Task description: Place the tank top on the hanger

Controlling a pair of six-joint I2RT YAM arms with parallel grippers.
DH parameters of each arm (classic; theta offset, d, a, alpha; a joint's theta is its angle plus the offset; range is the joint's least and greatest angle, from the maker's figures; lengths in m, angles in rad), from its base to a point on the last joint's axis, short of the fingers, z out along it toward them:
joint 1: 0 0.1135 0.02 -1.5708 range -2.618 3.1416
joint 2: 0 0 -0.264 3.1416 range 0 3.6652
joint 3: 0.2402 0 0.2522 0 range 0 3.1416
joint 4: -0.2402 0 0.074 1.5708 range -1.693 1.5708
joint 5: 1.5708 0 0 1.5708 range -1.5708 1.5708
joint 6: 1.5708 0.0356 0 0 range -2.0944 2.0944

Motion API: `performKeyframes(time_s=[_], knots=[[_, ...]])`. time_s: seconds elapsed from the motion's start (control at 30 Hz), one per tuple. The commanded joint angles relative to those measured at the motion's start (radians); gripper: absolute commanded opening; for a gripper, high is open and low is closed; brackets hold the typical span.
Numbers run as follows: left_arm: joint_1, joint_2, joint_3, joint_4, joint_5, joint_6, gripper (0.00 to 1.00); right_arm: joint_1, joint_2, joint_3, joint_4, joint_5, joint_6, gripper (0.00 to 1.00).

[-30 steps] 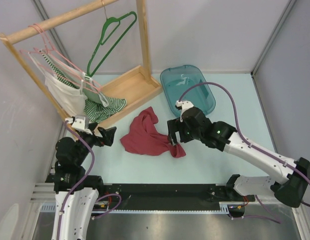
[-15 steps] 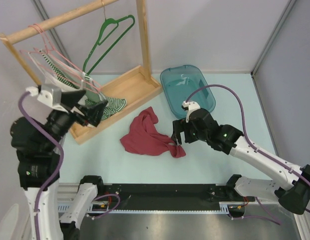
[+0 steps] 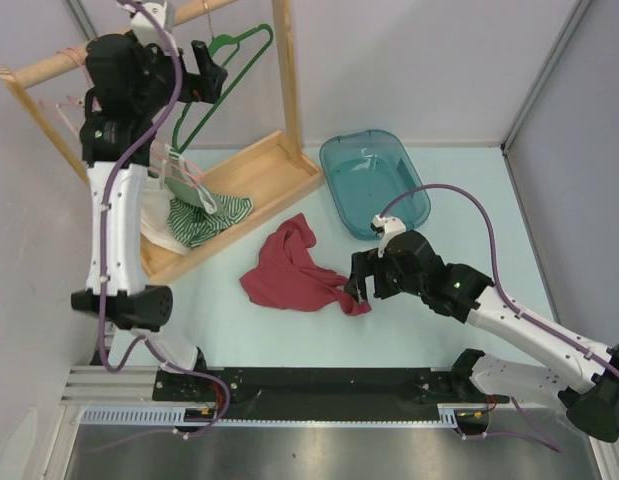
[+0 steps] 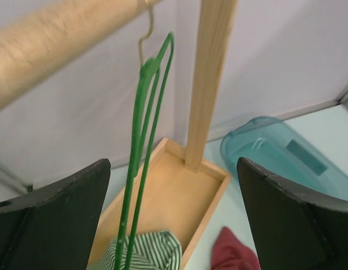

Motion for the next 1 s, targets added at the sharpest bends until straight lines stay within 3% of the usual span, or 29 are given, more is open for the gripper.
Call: performKeyframes(time_s=[0.0,0.37,0.5,0.57,0.67,0.7,0.8,0.9,0.97], knots=[[-0.01,0.076,0.096,-0.064,-0.136,0.099,0.99,-0.001,-0.019,-0.013,0.061,-0.044,0.035,0.91],[-0.05,0.12,-0.006,-0.024,-0.289,0.157,0.97,-0.002,0.004,-0.012,0.077,-0.047,0.037,0.92],[-0.068,0.082,-0.081,-0.001,-0.345,0.163,0.76,-0.002,0.009,-0.018,0.092,-0.056,0.041,0.91],[-0.073,0.054,-0.123,0.015,-0.351,0.168,0.73,-0.002,0.004,-0.019,0.092,-0.056,0.043,0.91],[-0.074,0.022,-0.173,0.038,-0.356,0.167,0.59,-0.001,-0.008,-0.025,0.087,-0.051,0.043,0.92],[-0.074,0.014,-0.181,0.042,-0.352,0.167,0.48,-0.001,-0.011,-0.028,0.086,-0.05,0.043,0.92],[-0.079,-0.012,-0.209,0.062,-0.344,0.157,0.29,-0.001,-0.02,-0.036,0.083,-0.05,0.049,0.91],[-0.08,-0.039,-0.233,0.09,-0.325,0.153,0.15,0.001,-0.025,-0.044,0.086,-0.054,0.055,0.91],[-0.08,-0.056,-0.247,0.107,-0.31,0.148,0.12,0.004,-0.029,-0.047,0.089,-0.055,0.061,0.91]])
